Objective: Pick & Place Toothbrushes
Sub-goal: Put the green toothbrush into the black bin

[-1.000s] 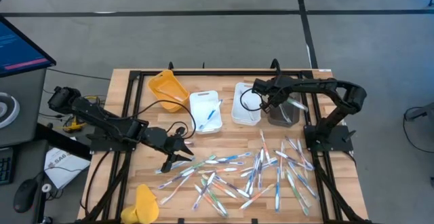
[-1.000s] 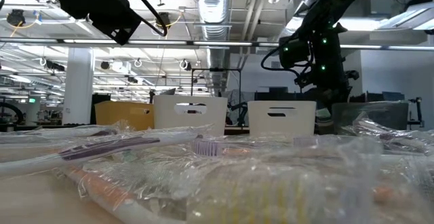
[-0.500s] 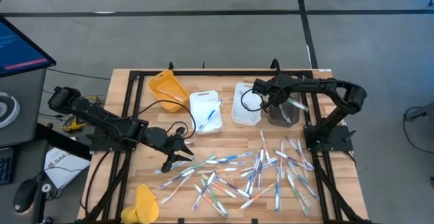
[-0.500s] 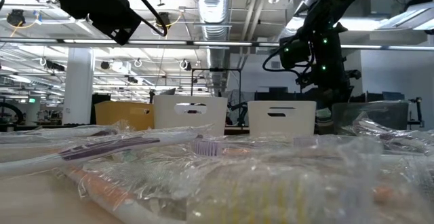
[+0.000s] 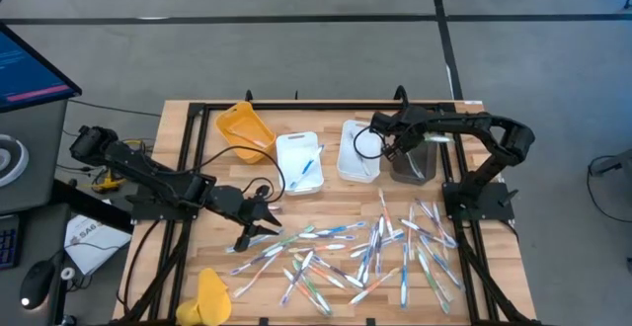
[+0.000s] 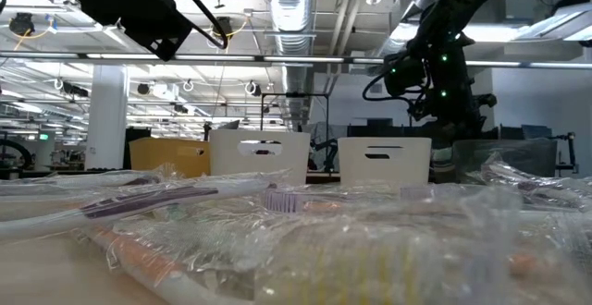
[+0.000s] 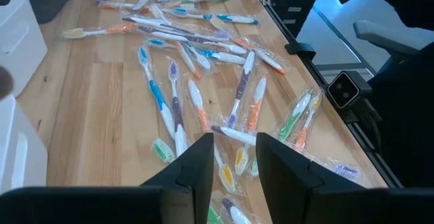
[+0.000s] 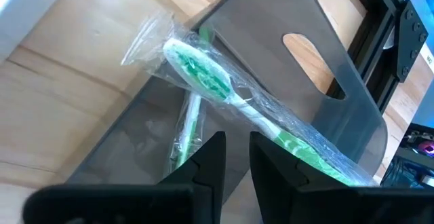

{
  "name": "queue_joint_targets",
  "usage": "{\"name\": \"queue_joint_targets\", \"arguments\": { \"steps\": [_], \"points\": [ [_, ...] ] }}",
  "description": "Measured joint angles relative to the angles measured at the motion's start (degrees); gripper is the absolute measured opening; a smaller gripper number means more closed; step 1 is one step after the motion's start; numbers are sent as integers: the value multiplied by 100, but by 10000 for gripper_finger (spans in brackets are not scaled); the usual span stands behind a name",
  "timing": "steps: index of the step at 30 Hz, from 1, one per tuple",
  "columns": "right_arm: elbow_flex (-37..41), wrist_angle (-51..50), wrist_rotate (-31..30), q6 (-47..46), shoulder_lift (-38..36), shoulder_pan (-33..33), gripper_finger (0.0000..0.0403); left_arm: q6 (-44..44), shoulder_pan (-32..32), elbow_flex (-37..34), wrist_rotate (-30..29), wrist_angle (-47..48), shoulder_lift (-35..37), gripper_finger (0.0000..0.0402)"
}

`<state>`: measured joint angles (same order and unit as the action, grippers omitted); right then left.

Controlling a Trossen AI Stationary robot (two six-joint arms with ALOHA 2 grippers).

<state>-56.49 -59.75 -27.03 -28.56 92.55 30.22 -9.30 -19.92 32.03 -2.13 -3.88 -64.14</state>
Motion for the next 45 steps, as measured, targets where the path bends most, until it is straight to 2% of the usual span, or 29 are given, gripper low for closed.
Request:
{"name": "queue_joint_targets", "arguments": {
  "steps": [5,9,20,25,33,35,42,45],
  "points": [
    [0,0,26,-2,0,-119,61,-1,0,0,0,0,0,104],
    [0,2,277,33,0,-261,61,0,0,0,0,0,0,104],
    [-175,-247,317,849,2,-577,69,0,0,0,0,0,0,104],
    [-620,-996,321,975,-226,-713,113,0,0,0,0,0,0,104],
    [-732,-1085,324,1616,-1187,-629,217,-13,0,-166,0,9,4,104],
    [-732,-1033,319,2019,-1305,-539,233,-17,0,-207,0,-2,4,104],
    [-389,-852,325,3555,-1325,-374,248,-19,0,-223,0,-35,4,104],
    [-174,-692,321,3880,-1225,-274,249,-17,0,-223,0,-41,4,104]
  ]
}}
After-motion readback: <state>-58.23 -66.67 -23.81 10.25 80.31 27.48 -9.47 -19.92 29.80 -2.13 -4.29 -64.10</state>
